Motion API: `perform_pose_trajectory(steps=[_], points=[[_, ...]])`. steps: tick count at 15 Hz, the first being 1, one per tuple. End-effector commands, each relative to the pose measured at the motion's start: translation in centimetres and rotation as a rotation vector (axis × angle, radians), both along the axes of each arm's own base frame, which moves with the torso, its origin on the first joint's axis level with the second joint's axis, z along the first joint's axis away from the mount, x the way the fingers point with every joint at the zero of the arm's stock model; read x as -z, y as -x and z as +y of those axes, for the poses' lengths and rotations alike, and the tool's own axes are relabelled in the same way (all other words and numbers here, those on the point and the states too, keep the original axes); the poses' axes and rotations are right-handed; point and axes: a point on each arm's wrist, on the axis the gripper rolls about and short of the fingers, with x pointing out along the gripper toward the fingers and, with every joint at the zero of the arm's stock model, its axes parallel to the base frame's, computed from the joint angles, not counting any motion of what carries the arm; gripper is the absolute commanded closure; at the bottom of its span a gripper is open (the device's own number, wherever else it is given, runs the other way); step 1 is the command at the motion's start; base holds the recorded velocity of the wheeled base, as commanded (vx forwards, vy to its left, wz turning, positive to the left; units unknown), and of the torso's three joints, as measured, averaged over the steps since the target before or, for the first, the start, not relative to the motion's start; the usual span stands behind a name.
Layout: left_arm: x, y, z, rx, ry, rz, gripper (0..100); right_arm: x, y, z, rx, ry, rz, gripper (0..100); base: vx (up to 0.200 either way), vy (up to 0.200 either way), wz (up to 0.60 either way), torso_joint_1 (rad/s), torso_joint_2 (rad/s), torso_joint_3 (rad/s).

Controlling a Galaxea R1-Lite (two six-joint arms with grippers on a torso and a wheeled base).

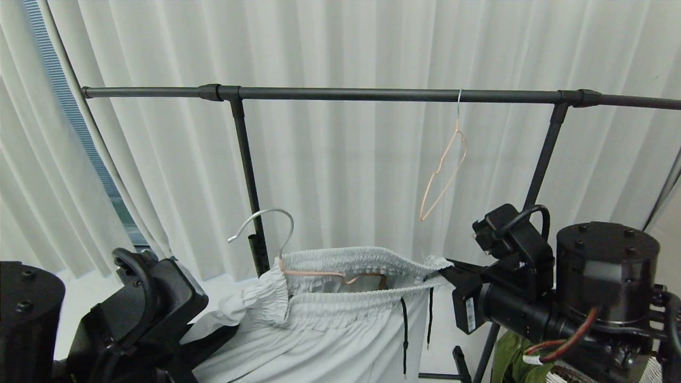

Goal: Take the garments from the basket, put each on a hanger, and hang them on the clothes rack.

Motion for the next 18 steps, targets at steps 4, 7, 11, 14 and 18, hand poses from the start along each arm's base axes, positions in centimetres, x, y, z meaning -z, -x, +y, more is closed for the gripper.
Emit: perform_pose_trajectory(steps=[4,7,11,14,18], points=[[-0.1,-0.3,-0.5,-0.001,0.008,0.0,100,-0.7,7.0,3.7,-0.319,0.006,-0.04,100,0.0,0.0,0.0,0.0,0.0,0.0],[-0.5,-0.2,-0.9,0.025,0.034,-0.026,100,0.0,8.7,4.7,-0.39,0.029,-0.031,100,0.0,0.0,0.0,0.0,0.0,0.0],[-0.7,-0.2,-1.1,0.031,0.052,-0.044,100,0.3,8.8,4.2,-0.4,0.089,-0.029,100,0.0,0.0,0.0,0.0,0.0,0.0],[-0.9,-0.2,-1.1,0.033,0.071,-0.062,100,-0.2,9.2,3.2,-0.402,0.124,-0.011,0,0.0,0.0,0.0,0.0,0.0,0.0],[-1.0,0.3,-1.1,0.057,0.112,-0.078,100,-0.4,9.4,2.3,-0.409,0.148,0.002,0,0.0,0.0,0.0,0.0,0.0,0.0]])
